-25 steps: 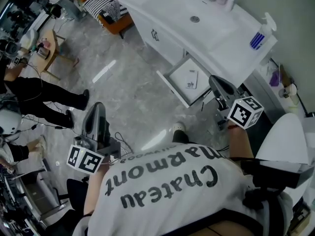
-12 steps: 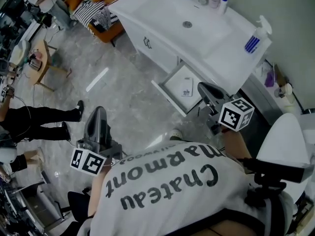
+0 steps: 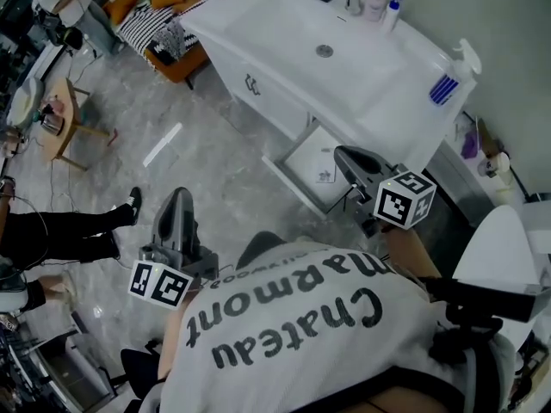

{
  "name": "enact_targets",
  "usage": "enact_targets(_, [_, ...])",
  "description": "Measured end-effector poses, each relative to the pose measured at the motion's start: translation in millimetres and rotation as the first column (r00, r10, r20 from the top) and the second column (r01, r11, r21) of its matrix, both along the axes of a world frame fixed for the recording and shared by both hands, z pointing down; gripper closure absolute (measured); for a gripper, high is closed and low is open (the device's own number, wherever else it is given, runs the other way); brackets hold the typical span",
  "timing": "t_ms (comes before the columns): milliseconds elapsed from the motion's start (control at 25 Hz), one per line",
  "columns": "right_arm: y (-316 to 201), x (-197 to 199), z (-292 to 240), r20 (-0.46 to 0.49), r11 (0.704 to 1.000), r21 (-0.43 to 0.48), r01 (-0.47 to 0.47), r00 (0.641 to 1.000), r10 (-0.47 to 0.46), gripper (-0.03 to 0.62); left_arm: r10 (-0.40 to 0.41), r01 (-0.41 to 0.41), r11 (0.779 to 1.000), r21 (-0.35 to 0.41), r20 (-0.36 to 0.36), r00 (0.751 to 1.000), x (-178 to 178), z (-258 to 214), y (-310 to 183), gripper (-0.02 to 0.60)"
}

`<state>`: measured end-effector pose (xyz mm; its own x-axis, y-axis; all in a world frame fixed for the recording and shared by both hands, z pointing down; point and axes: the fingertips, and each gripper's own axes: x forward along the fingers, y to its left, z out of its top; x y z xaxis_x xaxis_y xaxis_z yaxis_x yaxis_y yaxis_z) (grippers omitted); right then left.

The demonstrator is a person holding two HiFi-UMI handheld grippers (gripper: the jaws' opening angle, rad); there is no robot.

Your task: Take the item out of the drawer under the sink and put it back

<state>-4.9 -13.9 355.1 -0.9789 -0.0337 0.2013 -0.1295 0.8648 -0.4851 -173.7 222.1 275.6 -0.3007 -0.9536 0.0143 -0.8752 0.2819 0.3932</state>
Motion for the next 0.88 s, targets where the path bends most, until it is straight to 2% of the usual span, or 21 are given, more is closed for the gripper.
enact_targets(280, [0, -7, 19, -0.057, 0.999, -0.039, -0.032, 0.998, 0.030, 0.583, 0.055, -0.057, 0.998, -0.027, -0.054, 0.997, -21, 22, -28, 0.574])
enact_targets(520, [-13, -14, 23, -0.068, 0.986, -0.088, -0.139, 0.989, 0.133, 0.583, 0.132, -0.133, 0.990, -0.047, -0.019, 0.991, -53, 15, -70, 0.574])
enact_targets(880, [-22, -45, 33, -0.074, 0.944, -0.178, -0.279, 0.960, 0.270, 0.583, 0.299, -0.301, 0.951, -0.069, -0.039, 0.954, -96, 15, -124, 0.574])
